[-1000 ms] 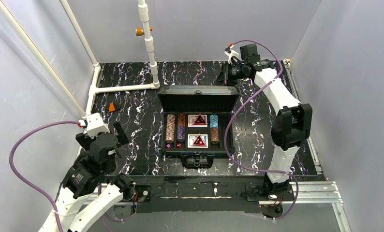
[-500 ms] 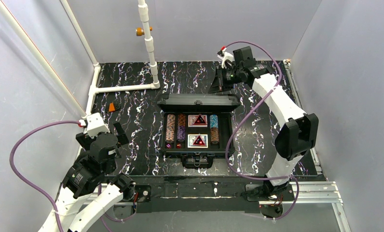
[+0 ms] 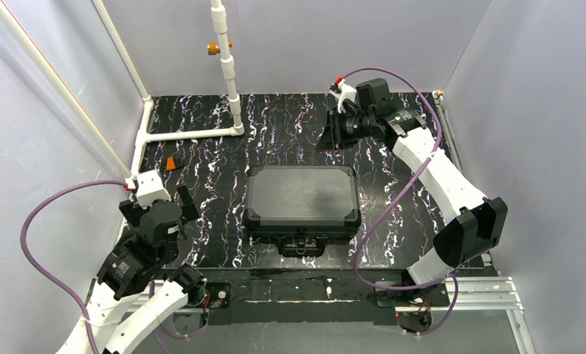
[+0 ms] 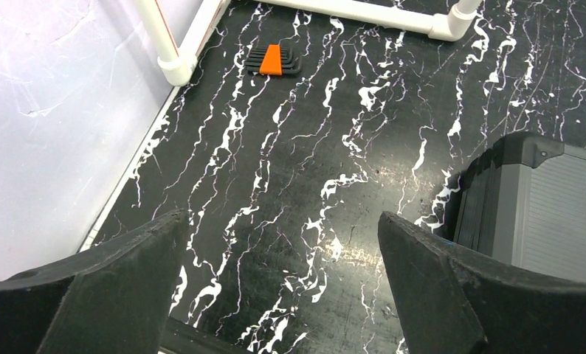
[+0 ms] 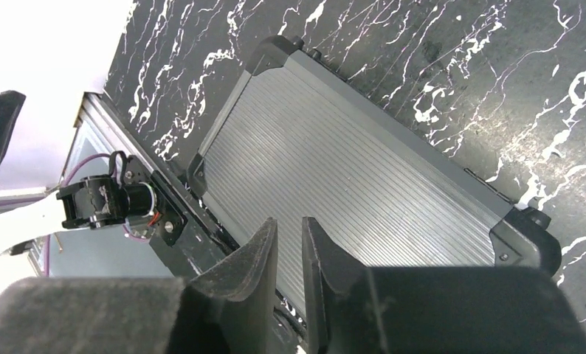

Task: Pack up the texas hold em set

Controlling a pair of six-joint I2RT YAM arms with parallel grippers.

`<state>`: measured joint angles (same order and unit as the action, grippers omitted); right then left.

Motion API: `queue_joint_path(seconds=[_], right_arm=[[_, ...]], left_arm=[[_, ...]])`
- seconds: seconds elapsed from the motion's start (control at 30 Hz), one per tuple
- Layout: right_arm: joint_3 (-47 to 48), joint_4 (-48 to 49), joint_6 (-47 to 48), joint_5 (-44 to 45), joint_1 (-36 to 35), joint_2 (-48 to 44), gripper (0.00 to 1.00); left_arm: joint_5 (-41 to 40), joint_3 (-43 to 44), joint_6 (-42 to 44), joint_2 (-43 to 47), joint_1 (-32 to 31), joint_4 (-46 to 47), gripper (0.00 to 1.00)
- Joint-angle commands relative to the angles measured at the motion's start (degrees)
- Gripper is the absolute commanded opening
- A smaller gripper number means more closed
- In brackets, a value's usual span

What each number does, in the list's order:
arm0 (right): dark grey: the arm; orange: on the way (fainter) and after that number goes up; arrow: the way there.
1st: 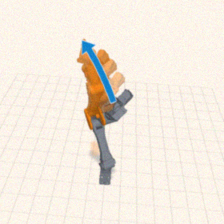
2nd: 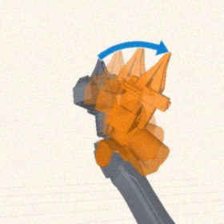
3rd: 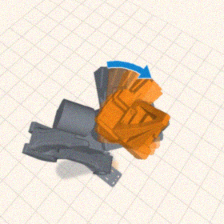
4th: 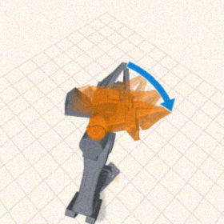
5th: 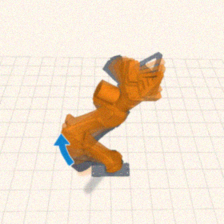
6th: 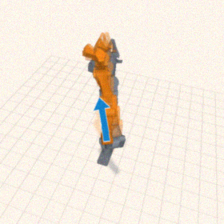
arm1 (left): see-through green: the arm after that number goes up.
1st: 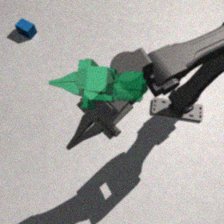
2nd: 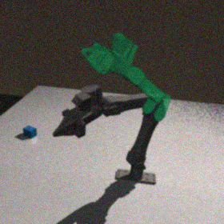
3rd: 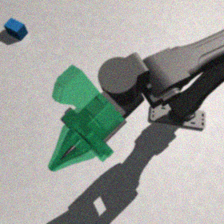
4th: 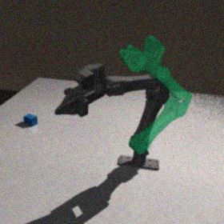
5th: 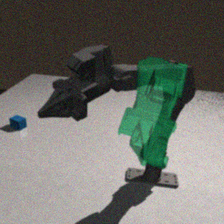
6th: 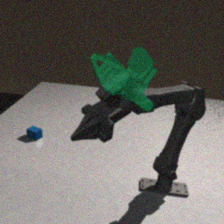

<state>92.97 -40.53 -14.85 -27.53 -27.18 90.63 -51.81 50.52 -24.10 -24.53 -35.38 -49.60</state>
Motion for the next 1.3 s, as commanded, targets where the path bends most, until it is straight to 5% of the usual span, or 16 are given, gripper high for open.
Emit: queue_joint_path(seconds=[0.0,0.23,0.33,0.83,1.03,1.2,1.27], right_arm=[[-1.96,0.92,-0.18,0.67,-0.89,-4.72,0.33],[-9.35,3.97,-2.92,1.75,-1.89,-11.48,0.65],[-13.94,6.35,-4.44,2.46,-2.3,-15.94,0.71],[-36.85,13.49,-12.54,14.74,-6.67,-38.34,0.64],[-43.1,11.24,-11.62,15.11,-10.62,-46.03,0.64],[-43.64,7.4,-8.24,20.76,-18.43,-43.54,0.63],[-40.32,5.5,-6.57,33.62,-28.53,-39.27,0.61]], left_arm=[[1.32,0.61,1.25,-0.76,-0.28,1.53,0.99],[13.56,-1.04,6.66,-2.22,-0.3,7.34,0.99],[21.85,-0.6,7.93,-3.41,-0.31,8.61,0.95],[55.2,3.71,13.61,-21.51,-0.39,16.12,0.83],[60.82,10.94,18.12,-33.89,-1.2,16.03,0.73],[60.7,13.1,20.66,-43.47,-4.23,17.27,0.67],[61.15,10.52,21.11,-45.15,-4.75,18.85,0.63]])
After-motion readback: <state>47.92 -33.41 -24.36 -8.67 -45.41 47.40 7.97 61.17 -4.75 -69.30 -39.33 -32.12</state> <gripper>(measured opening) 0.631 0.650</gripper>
